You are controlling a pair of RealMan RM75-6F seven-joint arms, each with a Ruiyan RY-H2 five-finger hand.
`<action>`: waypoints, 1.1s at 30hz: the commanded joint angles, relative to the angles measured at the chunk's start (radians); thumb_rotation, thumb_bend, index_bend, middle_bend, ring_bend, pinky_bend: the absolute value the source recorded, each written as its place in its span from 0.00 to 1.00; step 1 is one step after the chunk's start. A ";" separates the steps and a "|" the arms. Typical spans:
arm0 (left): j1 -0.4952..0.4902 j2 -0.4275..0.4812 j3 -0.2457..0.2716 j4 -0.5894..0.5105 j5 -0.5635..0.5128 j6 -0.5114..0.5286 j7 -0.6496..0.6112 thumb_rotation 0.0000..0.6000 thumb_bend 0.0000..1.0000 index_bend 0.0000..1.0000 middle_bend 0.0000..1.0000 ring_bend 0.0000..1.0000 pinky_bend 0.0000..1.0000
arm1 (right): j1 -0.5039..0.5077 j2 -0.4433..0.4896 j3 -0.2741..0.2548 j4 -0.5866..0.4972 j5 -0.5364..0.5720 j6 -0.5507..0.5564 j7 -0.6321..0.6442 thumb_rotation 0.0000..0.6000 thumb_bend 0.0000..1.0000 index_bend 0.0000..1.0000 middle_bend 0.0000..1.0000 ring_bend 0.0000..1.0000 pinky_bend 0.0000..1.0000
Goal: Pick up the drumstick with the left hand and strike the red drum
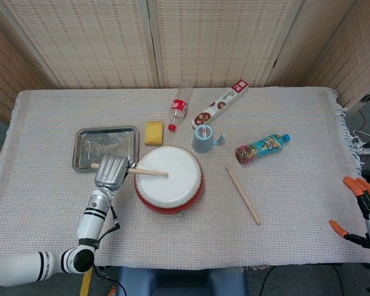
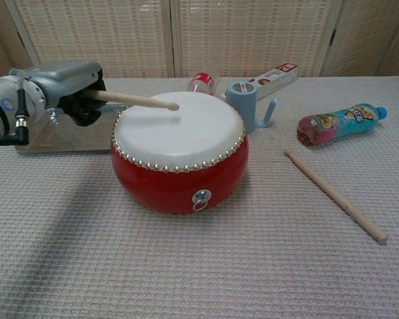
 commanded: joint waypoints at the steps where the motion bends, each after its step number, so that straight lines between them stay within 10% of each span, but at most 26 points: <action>1: 0.022 0.036 -0.057 -0.060 0.009 0.014 -0.100 1.00 0.86 1.00 1.00 1.00 1.00 | 0.001 -0.001 0.000 0.000 0.000 -0.002 -0.002 1.00 0.18 0.12 0.11 0.04 0.19; 12: -0.037 -0.015 0.087 0.079 0.067 -0.014 0.109 1.00 0.86 1.00 1.00 1.00 1.00 | -0.001 -0.003 0.000 0.006 0.006 -0.002 0.002 1.00 0.18 0.12 0.11 0.04 0.19; 23: 0.008 0.038 -0.049 -0.063 -0.016 -0.018 -0.112 1.00 0.86 1.00 1.00 1.00 1.00 | -0.001 -0.003 0.001 0.005 0.004 0.000 0.004 1.00 0.18 0.12 0.11 0.04 0.19; 33: -0.047 0.015 0.067 0.028 0.021 -0.047 0.055 1.00 0.86 1.00 1.00 1.00 1.00 | -0.002 -0.005 0.001 0.009 0.009 -0.003 0.003 1.00 0.18 0.12 0.11 0.04 0.19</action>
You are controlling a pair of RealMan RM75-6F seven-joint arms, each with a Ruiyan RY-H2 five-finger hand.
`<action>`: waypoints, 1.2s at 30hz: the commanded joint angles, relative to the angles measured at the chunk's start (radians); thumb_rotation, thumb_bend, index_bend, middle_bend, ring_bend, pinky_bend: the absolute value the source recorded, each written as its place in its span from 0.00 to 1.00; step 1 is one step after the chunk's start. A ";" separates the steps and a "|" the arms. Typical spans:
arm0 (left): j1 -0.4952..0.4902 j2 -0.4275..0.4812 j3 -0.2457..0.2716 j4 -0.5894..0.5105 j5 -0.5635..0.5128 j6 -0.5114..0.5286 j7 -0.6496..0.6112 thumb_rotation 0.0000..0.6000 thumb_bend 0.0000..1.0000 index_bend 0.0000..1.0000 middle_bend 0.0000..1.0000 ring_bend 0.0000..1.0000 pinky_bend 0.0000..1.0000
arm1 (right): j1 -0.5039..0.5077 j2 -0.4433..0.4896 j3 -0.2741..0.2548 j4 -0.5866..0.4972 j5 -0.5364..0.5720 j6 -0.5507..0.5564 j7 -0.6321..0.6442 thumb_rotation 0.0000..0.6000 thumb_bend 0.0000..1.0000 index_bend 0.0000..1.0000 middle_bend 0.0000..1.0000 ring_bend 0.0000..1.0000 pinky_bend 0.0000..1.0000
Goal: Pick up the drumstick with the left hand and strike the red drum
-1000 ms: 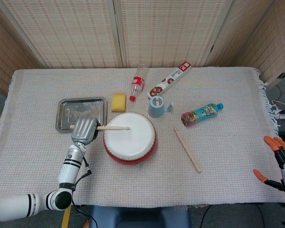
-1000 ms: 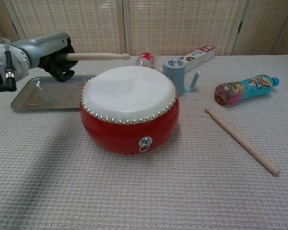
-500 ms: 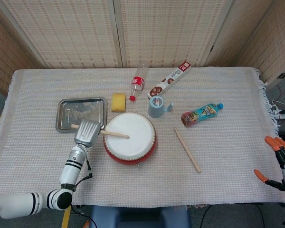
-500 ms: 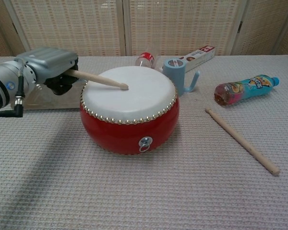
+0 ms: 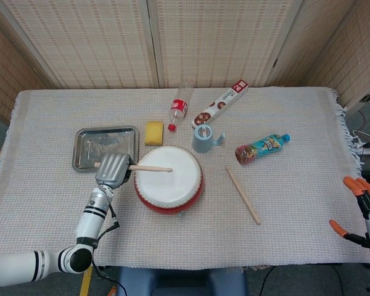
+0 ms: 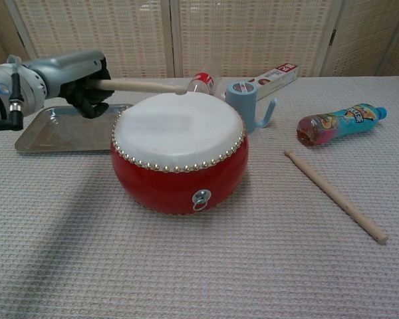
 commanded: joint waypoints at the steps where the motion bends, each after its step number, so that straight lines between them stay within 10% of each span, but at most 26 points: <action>1: -0.032 -0.024 0.072 0.076 0.024 -0.016 0.107 1.00 0.86 1.00 1.00 1.00 1.00 | -0.001 0.001 0.000 0.000 0.002 0.000 0.000 1.00 0.18 0.12 0.11 0.04 0.19; 12: 0.013 0.014 -0.045 -0.019 0.005 0.009 -0.108 1.00 0.86 1.00 1.00 1.00 1.00 | 0.001 -0.001 0.001 0.000 0.002 -0.002 0.001 1.00 0.18 0.12 0.11 0.04 0.19; 25: -0.060 -0.013 0.098 0.094 -0.013 -0.038 0.169 1.00 0.86 1.00 1.00 1.00 1.00 | 0.001 -0.004 0.002 0.009 0.011 -0.009 0.008 1.00 0.18 0.12 0.11 0.04 0.19; 36: 0.006 0.001 -0.036 -0.003 0.016 0.037 -0.112 1.00 0.85 1.00 1.00 1.00 1.00 | 0.004 -0.011 0.002 0.017 0.010 -0.013 0.014 1.00 0.18 0.12 0.11 0.04 0.19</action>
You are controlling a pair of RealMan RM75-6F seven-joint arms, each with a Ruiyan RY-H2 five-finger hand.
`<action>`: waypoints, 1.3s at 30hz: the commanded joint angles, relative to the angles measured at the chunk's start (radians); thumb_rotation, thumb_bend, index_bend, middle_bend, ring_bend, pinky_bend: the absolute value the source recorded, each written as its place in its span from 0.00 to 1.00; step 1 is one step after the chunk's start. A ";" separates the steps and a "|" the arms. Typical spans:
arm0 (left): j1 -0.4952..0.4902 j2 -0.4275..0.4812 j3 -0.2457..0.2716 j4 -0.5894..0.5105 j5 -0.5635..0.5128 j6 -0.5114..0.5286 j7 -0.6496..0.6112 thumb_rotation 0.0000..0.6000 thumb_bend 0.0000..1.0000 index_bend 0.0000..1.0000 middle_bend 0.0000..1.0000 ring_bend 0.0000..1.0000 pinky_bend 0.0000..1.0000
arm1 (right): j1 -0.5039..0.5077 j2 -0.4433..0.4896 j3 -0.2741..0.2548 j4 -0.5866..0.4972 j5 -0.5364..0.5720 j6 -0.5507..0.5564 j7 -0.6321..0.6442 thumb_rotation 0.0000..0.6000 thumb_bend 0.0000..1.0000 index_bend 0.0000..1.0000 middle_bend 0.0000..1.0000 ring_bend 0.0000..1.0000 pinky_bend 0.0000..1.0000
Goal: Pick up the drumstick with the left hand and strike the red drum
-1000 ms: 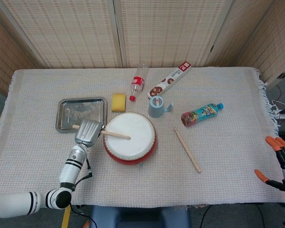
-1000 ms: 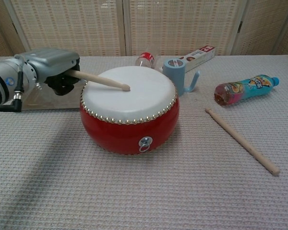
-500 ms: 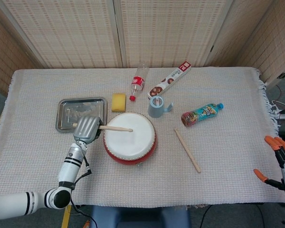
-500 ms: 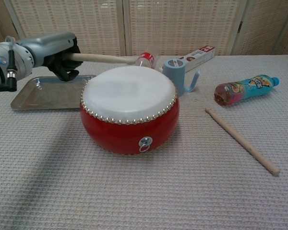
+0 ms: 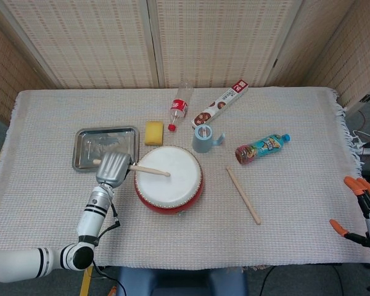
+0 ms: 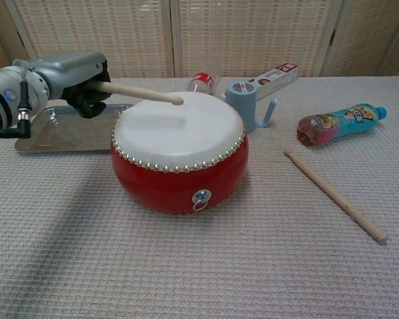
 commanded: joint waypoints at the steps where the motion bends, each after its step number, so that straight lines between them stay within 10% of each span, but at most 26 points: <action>1: 0.021 0.021 -0.045 -0.047 -0.006 -0.001 -0.084 1.00 0.85 1.00 1.00 1.00 1.00 | 0.001 -0.002 0.000 0.002 0.002 -0.004 0.003 1.00 0.18 0.12 0.11 0.04 0.19; 11: -0.038 0.000 0.087 0.072 0.014 -0.061 0.159 1.00 0.85 1.00 1.00 1.00 1.00 | 0.002 -0.002 0.001 0.007 0.009 -0.008 0.007 1.00 0.18 0.12 0.11 0.04 0.19; 23: 0.025 0.033 -0.062 -0.058 -0.020 0.013 -0.090 1.00 0.85 1.00 1.00 1.00 1.00 | 0.003 -0.004 0.000 0.008 0.004 -0.006 0.009 1.00 0.18 0.12 0.11 0.04 0.19; 35: -0.031 -0.001 0.087 0.068 0.013 -0.040 0.154 1.00 0.85 1.00 1.00 1.00 1.00 | 0.001 -0.005 0.000 0.011 0.010 -0.008 0.010 1.00 0.18 0.12 0.11 0.04 0.19; 39: -0.031 0.041 0.066 0.014 -0.032 -0.075 0.133 1.00 0.85 1.00 1.00 1.00 1.00 | -0.001 -0.003 0.001 0.008 0.009 -0.004 0.009 1.00 0.18 0.12 0.11 0.04 0.19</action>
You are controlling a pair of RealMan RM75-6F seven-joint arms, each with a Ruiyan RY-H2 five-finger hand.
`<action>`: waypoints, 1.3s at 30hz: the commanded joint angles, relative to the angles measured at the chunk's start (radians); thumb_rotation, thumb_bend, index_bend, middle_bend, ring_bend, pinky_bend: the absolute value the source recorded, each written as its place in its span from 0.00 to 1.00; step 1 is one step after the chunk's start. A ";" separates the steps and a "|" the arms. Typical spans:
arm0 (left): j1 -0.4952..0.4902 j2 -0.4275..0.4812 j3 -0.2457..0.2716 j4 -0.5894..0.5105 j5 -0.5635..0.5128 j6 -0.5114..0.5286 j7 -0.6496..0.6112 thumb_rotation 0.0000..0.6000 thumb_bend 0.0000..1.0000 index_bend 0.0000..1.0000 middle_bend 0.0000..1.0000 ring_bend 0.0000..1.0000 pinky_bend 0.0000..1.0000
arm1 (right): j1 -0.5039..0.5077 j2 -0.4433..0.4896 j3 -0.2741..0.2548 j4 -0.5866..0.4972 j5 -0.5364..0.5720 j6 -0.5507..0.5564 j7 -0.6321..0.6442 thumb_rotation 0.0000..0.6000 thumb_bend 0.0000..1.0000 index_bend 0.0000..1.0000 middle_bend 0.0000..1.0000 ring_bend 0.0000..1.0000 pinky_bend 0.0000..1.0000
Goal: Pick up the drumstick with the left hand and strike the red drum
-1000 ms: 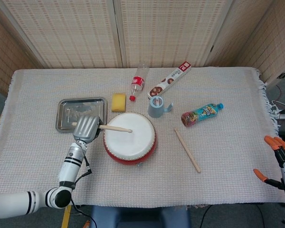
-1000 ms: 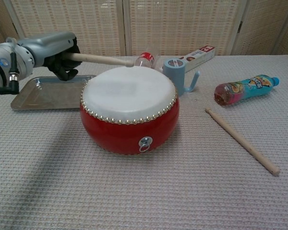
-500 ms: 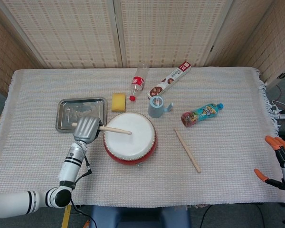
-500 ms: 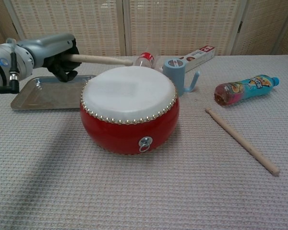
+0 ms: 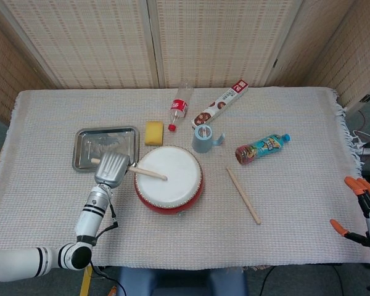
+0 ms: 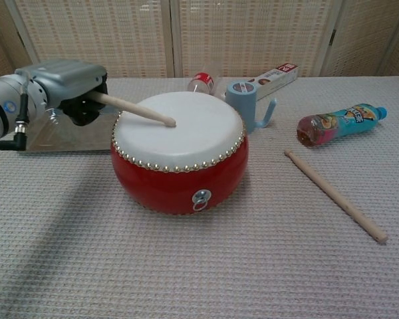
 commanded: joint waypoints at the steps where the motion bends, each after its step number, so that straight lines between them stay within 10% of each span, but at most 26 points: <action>1: 0.006 0.039 -0.035 -0.051 -0.034 -0.039 -0.077 1.00 0.85 1.00 1.00 1.00 1.00 | 0.000 0.001 -0.001 -0.002 -0.002 0.000 -0.002 1.00 0.18 0.12 0.11 0.04 0.19; 11: 0.078 0.133 -0.143 -0.017 -0.044 -0.118 -0.426 1.00 0.85 0.98 1.00 1.00 1.00 | -0.002 0.007 -0.003 -0.016 -0.011 0.006 -0.014 1.00 0.18 0.12 0.11 0.04 0.19; 24: 0.057 -0.028 -0.116 0.433 0.057 -0.181 -0.570 1.00 0.84 0.95 1.00 0.98 1.00 | 0.012 0.003 -0.042 -0.049 -0.060 -0.037 -0.065 1.00 0.18 0.12 0.11 0.04 0.19; 39: -0.047 -0.094 -0.115 0.657 0.082 -0.442 -0.637 1.00 0.82 0.88 0.99 0.88 0.87 | 0.004 0.035 -0.042 -0.109 -0.072 -0.009 -0.119 1.00 0.18 0.12 0.11 0.04 0.19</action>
